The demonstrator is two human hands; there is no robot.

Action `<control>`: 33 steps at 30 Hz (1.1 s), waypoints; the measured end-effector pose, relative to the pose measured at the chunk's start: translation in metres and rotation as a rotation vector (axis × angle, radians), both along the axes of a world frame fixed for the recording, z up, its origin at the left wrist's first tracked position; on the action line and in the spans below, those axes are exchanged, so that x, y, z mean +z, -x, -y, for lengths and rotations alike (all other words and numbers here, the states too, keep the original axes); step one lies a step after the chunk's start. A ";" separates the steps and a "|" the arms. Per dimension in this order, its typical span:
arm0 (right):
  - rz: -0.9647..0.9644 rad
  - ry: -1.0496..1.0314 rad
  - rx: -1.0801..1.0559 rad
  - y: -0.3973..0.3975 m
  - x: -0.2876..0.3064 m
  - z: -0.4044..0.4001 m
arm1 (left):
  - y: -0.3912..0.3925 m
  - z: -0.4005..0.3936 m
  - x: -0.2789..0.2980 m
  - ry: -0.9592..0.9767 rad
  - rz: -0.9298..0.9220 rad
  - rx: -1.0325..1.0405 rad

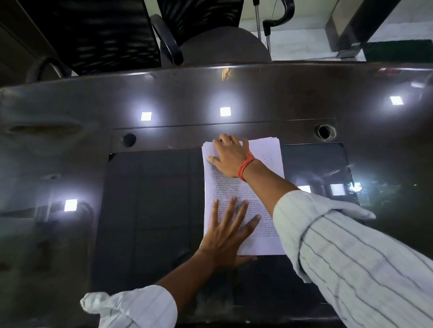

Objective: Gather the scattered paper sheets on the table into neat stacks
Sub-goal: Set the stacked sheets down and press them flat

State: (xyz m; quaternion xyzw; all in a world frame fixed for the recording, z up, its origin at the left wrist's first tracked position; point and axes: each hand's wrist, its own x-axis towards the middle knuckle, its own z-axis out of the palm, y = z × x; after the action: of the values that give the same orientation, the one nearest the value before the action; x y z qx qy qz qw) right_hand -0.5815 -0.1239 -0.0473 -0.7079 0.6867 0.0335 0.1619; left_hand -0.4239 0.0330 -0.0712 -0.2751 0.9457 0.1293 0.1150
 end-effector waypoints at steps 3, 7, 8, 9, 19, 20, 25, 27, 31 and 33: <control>0.026 -0.015 0.028 0.004 0.002 -0.003 | -0.002 -0.002 0.000 -0.003 0.013 0.007; -0.001 0.084 -0.177 0.028 0.003 -0.009 | -0.003 0.000 -0.001 0.006 -0.018 0.018; -0.053 0.142 -0.269 0.038 0.002 -0.012 | -0.003 0.001 0.000 0.004 -0.023 0.022; -0.105 0.178 -0.343 0.048 0.000 -0.017 | -0.003 0.002 0.000 0.002 -0.027 0.025; -0.101 0.121 -0.281 0.073 -0.010 -0.048 | 0.007 0.000 0.008 -0.050 0.003 0.063; -0.077 0.199 -0.301 0.068 -0.007 -0.056 | 0.010 0.003 0.014 -0.050 -0.006 0.077; 0.244 0.314 -0.240 0.028 -0.013 -0.077 | 0.035 0.063 0.030 -0.040 -0.143 0.299; 0.323 0.236 -0.249 0.032 -0.022 -0.066 | 0.047 0.089 0.023 -0.037 -0.155 0.292; 0.196 0.183 -0.170 0.049 -0.039 -0.057 | 0.048 0.110 -0.001 -0.024 -0.167 0.270; 0.118 0.183 -0.117 0.051 -0.043 -0.064 | 0.045 0.114 -0.012 0.019 -0.184 0.463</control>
State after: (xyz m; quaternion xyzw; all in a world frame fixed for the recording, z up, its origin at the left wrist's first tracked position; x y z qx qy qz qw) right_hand -0.6328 -0.0597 -0.0905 -0.6792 0.7163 -0.0804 0.1384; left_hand -0.4694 -0.0811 -0.0833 -0.4728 0.8650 0.1677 -0.0071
